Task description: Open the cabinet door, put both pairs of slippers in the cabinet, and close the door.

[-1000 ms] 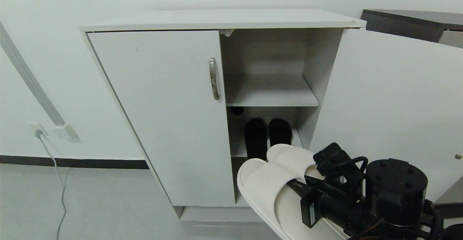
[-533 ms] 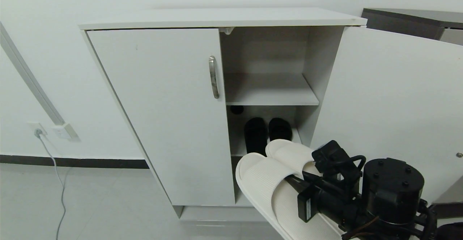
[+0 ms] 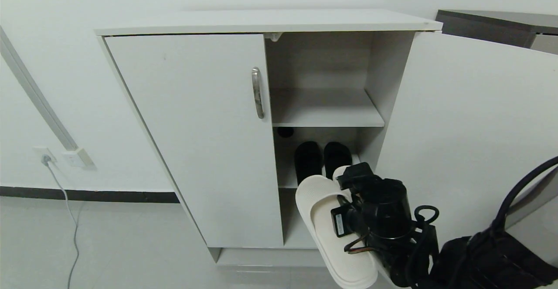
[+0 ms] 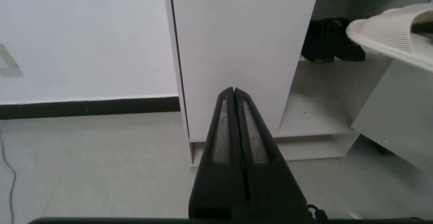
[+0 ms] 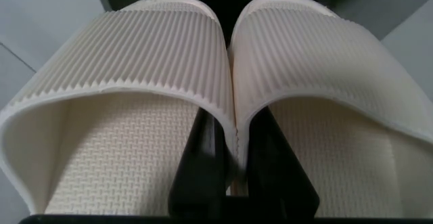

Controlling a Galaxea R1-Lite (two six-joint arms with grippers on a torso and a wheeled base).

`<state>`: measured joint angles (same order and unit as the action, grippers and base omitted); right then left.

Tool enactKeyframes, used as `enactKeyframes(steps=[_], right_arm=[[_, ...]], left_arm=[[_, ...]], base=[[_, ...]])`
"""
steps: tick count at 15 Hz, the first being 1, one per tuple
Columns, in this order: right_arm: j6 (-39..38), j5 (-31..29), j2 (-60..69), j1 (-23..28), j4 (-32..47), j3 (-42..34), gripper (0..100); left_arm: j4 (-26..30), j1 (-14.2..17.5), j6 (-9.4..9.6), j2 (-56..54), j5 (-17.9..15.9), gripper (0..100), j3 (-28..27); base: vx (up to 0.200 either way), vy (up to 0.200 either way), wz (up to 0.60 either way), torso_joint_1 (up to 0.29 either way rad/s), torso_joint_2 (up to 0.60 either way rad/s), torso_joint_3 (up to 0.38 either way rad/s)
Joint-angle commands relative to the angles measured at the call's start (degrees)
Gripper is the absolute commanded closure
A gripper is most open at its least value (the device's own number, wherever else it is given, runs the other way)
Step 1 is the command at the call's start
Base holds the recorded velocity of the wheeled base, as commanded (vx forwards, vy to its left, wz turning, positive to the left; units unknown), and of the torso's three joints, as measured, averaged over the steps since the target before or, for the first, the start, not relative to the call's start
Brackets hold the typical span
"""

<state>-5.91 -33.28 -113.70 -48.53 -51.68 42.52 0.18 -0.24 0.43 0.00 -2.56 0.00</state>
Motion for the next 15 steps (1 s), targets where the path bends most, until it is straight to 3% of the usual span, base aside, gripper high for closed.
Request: enactKeyframes(steps=[1,2,4,5,6,8,12,15], right_arm=[[-3.1,-0.9,3.0,-0.7,11.8,7.0,100],[-4.2,-0.9,4.3,-0.8,16.9,9.2,100],[-13.0,-1.9,8.6,-2.5,40.8,23.5,100],[-15.1,-4.4,8.8,-3.1,46.2,28.9,100],[-14.7,-7.6,8.3,-3.2,47.4,32.2,100],[-10.1,-8.5,8.1,-3.1,44.4,34.2,100],[-3.1,-10.6,3.5,-1.4,29.1,33.9,100],[-3.1,-10.7,3.4,-1.3,28.8,33.6,100]], left_arm=[[0.0,0.0,-0.08,0.1,0.0,100,0.0],[0.0,0.0,-0.08,0.1,0.0,100,0.0],[0.0,0.0,-0.08,0.1,0.0,100,0.0],[0.0,0.0,-0.08,0.1,0.0,100,0.0],[0.0,0.0,-0.08,0.1,0.0,100,0.0],[0.0,0.0,-0.16,0.1,0.0,100,0.0],[0.0,0.0,-0.16,0.1,0.0,100,0.0],[0.0,0.0,-0.16,0.1,0.0,100,0.0]], base=[[0.0,0.0,0.0,0.0,0.0,0.0],[0.0,0.0,0.0,0.0,0.0,0.0],[0.0,0.0,0.0,0.0,0.0,0.0],[0.0,0.0,0.0,0.0,0.0,0.0],[0.0,0.0,0.0,0.0,0.0,0.0],[0.0,0.0,0.0,0.0,0.0,0.0],[0.0,0.0,0.0,0.0,0.0,0.0],[0.0,0.0,0.0,0.0,0.0,0.0]])
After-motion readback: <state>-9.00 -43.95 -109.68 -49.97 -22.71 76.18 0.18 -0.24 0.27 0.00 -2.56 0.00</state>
